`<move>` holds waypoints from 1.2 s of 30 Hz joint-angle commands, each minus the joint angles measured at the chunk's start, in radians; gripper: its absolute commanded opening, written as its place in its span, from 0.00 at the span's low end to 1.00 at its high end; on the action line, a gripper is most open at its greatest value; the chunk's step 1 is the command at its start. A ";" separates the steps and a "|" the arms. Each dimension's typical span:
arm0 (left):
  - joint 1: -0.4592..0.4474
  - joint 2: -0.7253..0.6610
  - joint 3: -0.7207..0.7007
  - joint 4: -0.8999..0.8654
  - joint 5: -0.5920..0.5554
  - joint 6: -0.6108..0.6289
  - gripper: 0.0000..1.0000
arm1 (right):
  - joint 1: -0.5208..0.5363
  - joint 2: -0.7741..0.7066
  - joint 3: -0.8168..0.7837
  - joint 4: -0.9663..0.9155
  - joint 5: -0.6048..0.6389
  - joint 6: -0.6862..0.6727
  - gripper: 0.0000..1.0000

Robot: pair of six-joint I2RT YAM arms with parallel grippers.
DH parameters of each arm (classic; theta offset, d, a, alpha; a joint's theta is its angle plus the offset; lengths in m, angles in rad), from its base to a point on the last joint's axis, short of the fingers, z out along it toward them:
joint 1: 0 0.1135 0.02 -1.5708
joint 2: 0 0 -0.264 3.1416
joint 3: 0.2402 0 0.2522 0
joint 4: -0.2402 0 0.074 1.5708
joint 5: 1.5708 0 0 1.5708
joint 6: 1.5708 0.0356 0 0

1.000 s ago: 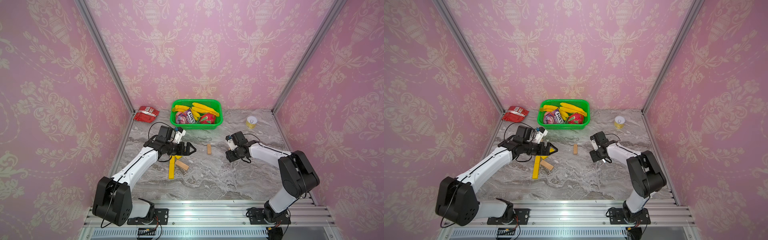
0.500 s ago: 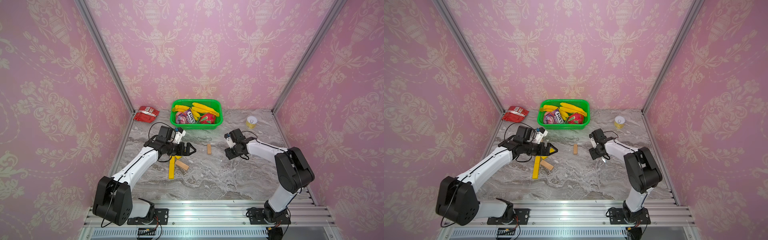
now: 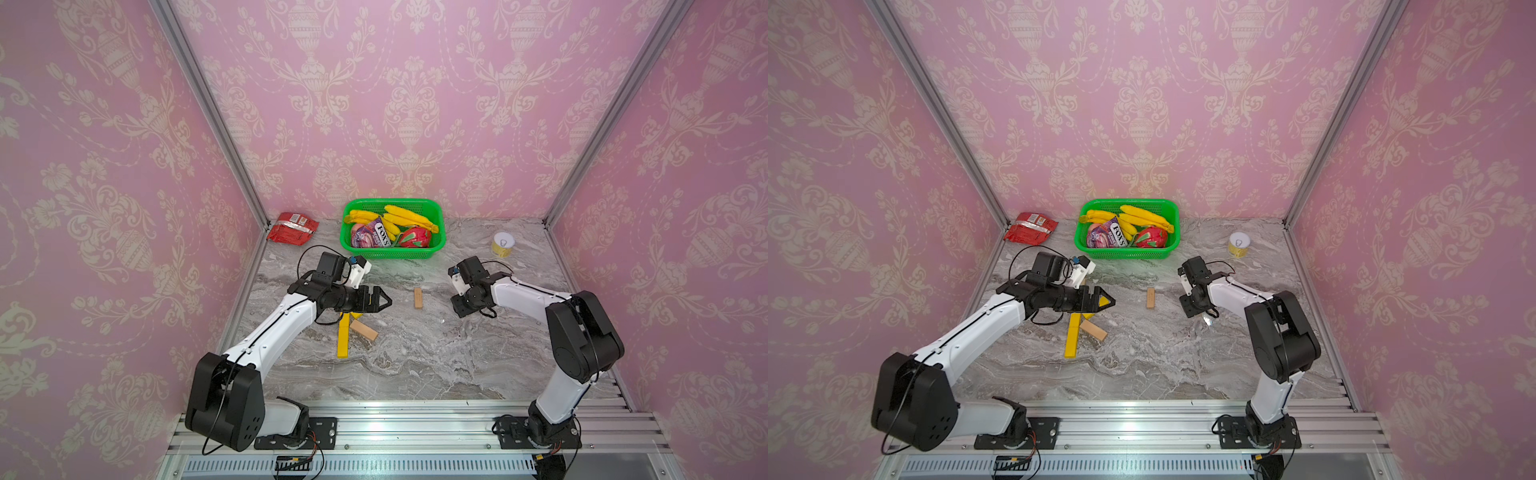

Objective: Assemble the letter k with building blocks
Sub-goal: Pick up the building block from the center of the board.

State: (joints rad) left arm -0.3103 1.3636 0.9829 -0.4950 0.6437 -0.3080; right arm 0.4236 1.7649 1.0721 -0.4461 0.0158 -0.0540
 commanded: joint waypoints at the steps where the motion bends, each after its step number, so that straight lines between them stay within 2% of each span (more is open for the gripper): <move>1: 0.005 0.002 0.021 -0.022 -0.019 0.026 0.99 | -0.003 0.029 0.019 -0.037 -0.012 -0.010 0.47; 13: 0.005 0.008 0.023 -0.025 -0.019 0.026 0.99 | -0.003 0.050 0.018 -0.041 -0.016 -0.013 0.38; 20: 0.005 0.008 0.025 -0.028 -0.025 0.024 0.99 | 0.009 -0.022 0.006 -0.044 -0.041 0.029 0.31; 28: 0.005 0.015 0.027 -0.039 -0.035 0.018 0.99 | 0.087 -0.160 0.033 -0.125 -0.032 0.222 0.27; 36: 0.005 0.009 0.030 -0.057 -0.067 0.007 0.99 | 0.222 -0.167 0.119 -0.224 -0.003 0.458 0.28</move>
State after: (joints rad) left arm -0.3103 1.3708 0.9859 -0.5186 0.6106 -0.3058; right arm 0.5957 1.6028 1.1481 -0.6060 -0.0051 0.2749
